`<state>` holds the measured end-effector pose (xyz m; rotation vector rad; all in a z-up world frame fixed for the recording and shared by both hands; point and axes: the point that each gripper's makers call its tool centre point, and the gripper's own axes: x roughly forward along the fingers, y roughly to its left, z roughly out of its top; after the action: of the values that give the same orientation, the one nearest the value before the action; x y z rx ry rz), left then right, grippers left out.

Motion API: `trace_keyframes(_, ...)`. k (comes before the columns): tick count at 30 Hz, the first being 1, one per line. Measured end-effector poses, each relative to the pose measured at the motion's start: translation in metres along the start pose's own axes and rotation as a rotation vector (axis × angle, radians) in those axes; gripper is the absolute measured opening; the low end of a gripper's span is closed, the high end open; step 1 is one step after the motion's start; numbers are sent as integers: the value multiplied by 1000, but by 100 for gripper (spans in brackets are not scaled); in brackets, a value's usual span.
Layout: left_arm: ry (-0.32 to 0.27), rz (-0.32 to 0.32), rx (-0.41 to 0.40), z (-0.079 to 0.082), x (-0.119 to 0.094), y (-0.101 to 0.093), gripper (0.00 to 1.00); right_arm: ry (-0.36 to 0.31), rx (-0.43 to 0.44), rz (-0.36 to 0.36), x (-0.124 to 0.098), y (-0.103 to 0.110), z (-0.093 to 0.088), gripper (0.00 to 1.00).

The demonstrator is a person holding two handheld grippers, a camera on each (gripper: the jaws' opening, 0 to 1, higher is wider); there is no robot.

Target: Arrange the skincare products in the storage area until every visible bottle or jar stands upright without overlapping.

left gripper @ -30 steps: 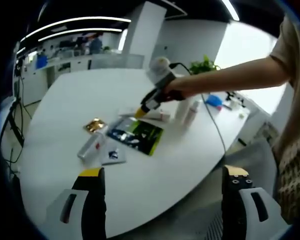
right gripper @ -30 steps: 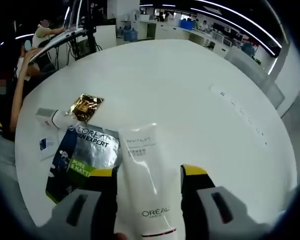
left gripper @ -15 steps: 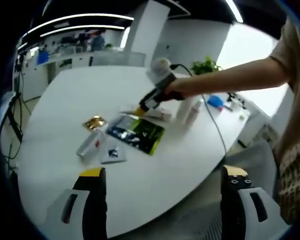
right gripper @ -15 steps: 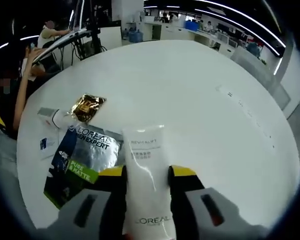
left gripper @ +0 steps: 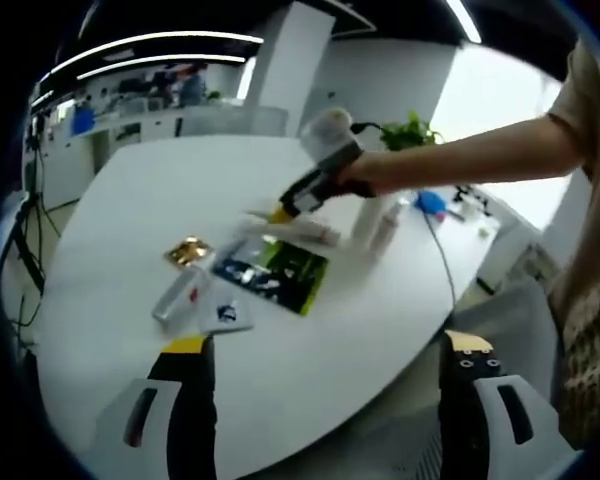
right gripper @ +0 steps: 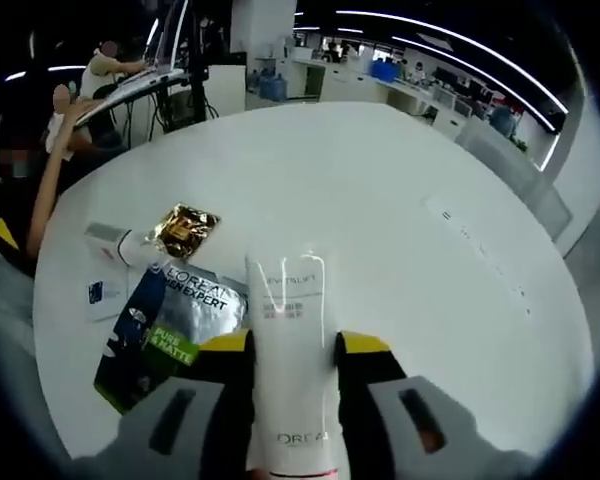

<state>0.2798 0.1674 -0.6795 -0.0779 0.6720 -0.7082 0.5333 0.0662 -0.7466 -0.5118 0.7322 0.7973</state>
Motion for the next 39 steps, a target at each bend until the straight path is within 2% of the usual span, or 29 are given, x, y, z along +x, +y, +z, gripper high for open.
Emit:
trace_keyframes(8,6,-7,64,0,-2,-8,88,-85,40,-45,-35,9,13,31)
trace_keyframes(17,-1,9,98,6,-12,-9,89,-172,93,-88,-69,19,22,31)
trace_keyframes(25,-19,20,135,12,-18,-14,88,-238,151,-125,-97,25,17,31)
trace_keyframes(32,-23,16,167,16,-18,-22,88,-287,200,-136,-122,36,5,31)
trace_keyframes(39,-24,-3,215,23,-10,-34,88,-318,215,-135,-146,51,2,31)
